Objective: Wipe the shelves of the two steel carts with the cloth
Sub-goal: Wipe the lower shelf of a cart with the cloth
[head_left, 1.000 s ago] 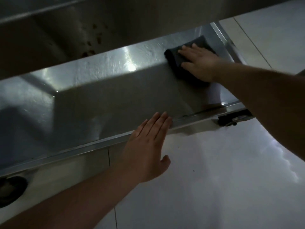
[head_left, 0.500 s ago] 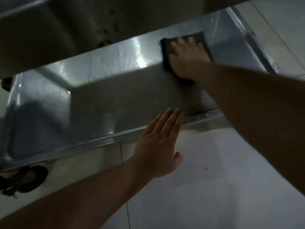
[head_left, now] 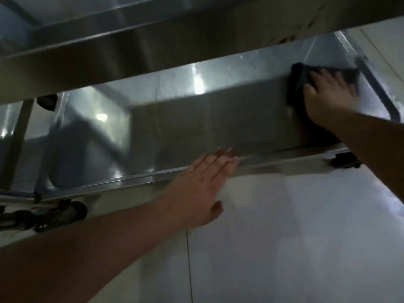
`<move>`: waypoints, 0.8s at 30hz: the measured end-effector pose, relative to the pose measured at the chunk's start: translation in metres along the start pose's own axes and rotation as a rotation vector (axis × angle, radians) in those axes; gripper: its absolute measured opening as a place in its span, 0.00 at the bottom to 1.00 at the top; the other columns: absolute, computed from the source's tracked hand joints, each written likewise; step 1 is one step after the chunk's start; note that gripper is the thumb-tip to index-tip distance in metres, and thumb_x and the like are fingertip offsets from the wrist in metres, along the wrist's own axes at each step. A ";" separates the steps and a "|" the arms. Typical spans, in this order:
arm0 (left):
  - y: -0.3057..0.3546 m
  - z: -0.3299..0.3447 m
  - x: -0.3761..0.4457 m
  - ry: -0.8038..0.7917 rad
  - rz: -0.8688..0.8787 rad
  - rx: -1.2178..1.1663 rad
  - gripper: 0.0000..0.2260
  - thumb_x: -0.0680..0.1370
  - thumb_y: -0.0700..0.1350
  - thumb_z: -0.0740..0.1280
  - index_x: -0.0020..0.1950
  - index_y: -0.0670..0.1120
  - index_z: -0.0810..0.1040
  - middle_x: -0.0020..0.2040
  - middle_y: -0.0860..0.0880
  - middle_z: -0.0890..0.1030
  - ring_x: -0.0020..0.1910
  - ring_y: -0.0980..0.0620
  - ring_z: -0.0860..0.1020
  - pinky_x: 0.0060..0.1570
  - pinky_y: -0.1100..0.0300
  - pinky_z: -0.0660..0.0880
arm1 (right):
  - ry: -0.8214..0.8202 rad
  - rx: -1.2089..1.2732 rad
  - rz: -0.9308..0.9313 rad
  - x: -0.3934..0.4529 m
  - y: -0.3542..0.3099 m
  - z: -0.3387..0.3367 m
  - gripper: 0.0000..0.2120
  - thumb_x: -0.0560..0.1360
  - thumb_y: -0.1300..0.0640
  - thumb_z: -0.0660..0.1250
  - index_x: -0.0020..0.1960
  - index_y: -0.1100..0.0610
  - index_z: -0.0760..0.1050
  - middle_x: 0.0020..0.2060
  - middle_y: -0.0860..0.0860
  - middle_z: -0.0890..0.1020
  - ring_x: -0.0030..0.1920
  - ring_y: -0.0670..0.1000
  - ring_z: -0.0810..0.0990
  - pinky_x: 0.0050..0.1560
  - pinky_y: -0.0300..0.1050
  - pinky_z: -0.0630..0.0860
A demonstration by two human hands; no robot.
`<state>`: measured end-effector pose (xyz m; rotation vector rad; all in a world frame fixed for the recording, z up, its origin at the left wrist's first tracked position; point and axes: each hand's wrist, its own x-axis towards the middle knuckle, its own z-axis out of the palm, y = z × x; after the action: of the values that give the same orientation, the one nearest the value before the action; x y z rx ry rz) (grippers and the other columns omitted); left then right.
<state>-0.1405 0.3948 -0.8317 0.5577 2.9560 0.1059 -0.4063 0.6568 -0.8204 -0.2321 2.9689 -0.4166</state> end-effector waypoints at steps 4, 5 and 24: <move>-0.063 -0.002 -0.067 0.020 -0.156 0.032 0.39 0.81 0.60 0.61 0.86 0.43 0.54 0.86 0.42 0.53 0.85 0.41 0.53 0.81 0.42 0.57 | 0.048 0.061 0.210 -0.037 -0.042 0.025 0.33 0.81 0.40 0.44 0.84 0.48 0.53 0.84 0.48 0.53 0.84 0.58 0.49 0.81 0.63 0.45; -0.077 -0.004 -0.081 0.046 -0.212 0.014 0.37 0.83 0.61 0.58 0.86 0.41 0.57 0.85 0.40 0.57 0.84 0.39 0.57 0.80 0.39 0.61 | 0.033 0.063 0.212 -0.042 -0.065 0.032 0.33 0.81 0.40 0.44 0.84 0.49 0.52 0.85 0.48 0.52 0.84 0.58 0.48 0.81 0.63 0.44; -0.215 0.008 -0.160 0.077 -0.974 -0.233 0.37 0.83 0.66 0.44 0.87 0.48 0.48 0.87 0.46 0.49 0.86 0.47 0.46 0.83 0.47 0.44 | 0.063 -0.059 0.034 -0.020 -0.146 0.056 0.31 0.83 0.41 0.47 0.82 0.52 0.60 0.82 0.54 0.61 0.81 0.61 0.58 0.80 0.63 0.54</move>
<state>-0.0682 0.1363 -0.8411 -0.9212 2.8590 0.3531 -0.3586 0.5070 -0.8301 -0.1768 3.0451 -0.3392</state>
